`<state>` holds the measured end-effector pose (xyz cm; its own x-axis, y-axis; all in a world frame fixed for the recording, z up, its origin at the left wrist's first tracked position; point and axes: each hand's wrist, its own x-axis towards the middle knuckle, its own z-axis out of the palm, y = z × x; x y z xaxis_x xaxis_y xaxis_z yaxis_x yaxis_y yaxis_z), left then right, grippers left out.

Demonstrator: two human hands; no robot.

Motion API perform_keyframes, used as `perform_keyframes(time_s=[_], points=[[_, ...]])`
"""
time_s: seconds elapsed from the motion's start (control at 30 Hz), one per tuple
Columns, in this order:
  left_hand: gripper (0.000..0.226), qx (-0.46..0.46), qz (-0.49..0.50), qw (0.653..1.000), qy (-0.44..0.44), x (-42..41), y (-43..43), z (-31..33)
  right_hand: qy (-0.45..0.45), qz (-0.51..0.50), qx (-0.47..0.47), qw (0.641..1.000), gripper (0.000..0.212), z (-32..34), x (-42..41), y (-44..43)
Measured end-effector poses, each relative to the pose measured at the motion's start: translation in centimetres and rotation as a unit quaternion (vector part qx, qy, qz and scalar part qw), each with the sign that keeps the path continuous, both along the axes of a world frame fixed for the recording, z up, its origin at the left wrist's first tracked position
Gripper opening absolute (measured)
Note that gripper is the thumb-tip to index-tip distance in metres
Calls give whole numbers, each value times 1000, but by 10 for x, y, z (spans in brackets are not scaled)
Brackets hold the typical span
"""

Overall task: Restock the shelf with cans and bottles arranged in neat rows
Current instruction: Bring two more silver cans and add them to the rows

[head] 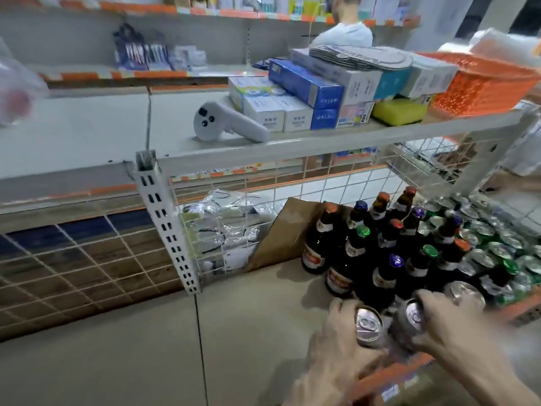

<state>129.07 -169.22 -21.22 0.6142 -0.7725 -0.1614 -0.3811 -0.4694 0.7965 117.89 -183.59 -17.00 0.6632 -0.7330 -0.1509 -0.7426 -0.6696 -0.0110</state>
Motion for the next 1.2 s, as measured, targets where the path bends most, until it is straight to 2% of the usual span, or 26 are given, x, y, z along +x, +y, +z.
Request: perform_keyframes(time_s=[0.07,0.1,0.2,0.3,0.5,0.67,0.93,1.1,1.2], points=[[61,-34,42,999,1,22,51,8,45,54,-13,997,57,16,13,34],[61,-45,64,997,1,34,78,14,33,77,-8,996,61,24,24,53],[57,-67,157,984,-40,75,163,29,-91,98,97,986,53,46,68,119],[64,-69,258,960,-81,114,250,52,-167,169,183,954,48,59,123,187],[74,-50,419,895,-141,155,420,83,-243,304,313,866,57,58,225,334],[66,-87,498,855,-115,164,528,84,-253,378,367,811,62,73,275,436],[79,-167,565,799,-123,156,631,103,-271,405,457,744,70,84,317,527],[61,-234,580,776,-87,149,664,116,-273,411,535,686,75,86,338,556],[66,-260,611,746,-60,149,685,121,-255,446,552,657,68,86,348,572]])
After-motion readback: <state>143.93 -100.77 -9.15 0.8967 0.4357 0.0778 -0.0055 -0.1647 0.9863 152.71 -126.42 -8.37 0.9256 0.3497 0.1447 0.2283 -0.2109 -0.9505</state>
